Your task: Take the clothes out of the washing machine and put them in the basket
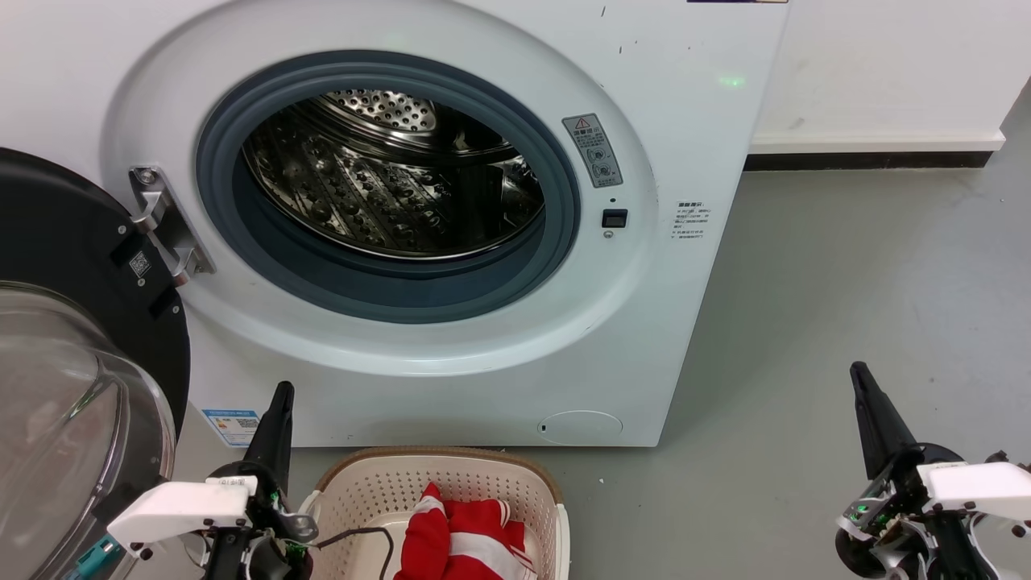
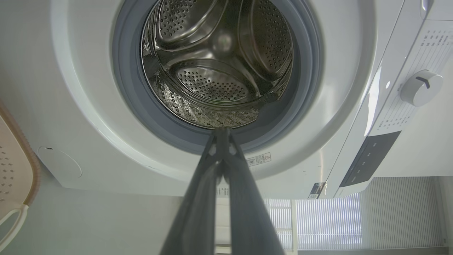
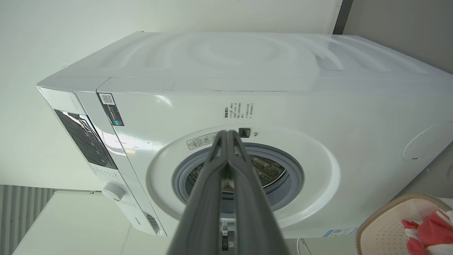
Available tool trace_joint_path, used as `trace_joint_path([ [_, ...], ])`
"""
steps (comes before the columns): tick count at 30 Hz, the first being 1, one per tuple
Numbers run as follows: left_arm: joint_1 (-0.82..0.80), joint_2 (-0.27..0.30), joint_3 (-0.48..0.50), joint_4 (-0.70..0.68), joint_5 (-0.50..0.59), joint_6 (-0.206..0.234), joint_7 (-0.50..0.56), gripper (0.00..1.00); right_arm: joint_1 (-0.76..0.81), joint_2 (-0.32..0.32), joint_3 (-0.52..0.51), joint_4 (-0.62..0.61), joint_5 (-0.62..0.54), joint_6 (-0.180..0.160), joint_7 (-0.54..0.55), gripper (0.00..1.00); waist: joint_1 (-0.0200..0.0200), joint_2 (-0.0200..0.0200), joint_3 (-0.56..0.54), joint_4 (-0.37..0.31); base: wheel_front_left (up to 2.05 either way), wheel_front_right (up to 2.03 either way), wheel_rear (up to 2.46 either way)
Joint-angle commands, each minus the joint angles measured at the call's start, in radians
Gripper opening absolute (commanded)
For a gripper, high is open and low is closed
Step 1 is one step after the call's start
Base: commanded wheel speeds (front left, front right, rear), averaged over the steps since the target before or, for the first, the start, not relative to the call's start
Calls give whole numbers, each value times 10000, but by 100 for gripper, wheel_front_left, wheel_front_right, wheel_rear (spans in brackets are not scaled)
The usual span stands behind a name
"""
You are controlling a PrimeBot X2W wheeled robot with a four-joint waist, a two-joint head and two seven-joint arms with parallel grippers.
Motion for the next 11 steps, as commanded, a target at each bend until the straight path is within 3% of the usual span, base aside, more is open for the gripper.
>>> trace_joint_path([
  [1,-98,-5,54,27,-194,-50,40,0,-156,24,-34,37,195,-3,49,0,0,0,2,0,0,0,0],
  [11,-109,-6,54,27,-246,-54,64,0,-174,57,-77,46,205,-3,92,0,0,0,4,0,0,0,0],
])
